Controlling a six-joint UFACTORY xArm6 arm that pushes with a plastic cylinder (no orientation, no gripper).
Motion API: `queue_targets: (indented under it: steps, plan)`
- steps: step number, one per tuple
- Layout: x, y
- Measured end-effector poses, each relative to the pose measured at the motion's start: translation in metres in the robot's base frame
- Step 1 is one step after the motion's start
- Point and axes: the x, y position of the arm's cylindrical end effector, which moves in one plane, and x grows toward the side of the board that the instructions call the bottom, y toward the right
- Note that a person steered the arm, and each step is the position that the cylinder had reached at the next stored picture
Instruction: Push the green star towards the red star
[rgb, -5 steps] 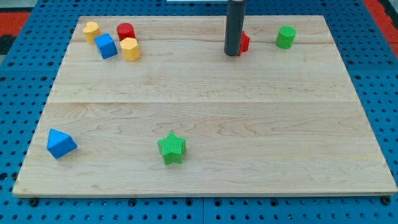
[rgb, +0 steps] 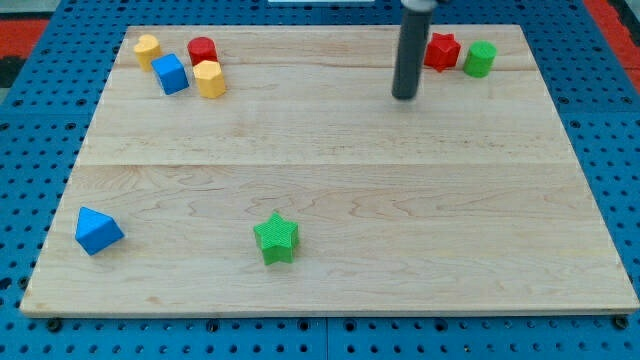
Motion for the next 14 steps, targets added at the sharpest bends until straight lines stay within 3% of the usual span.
queue_targets:
  steps: [1,2,3,5,6,7,8,10,12,14]
  plan:
    - [0.086,0.037]
    - [0.206,0.017]
    - [0.244,-0.051]
    - [0.175,-0.177]
    - [0.140,-0.186]
    - [0.162,-0.200]
    - [0.155,-0.241]
    - [0.064,-0.301]
    - [-0.009,-0.246]
    - [-0.060,-0.111]
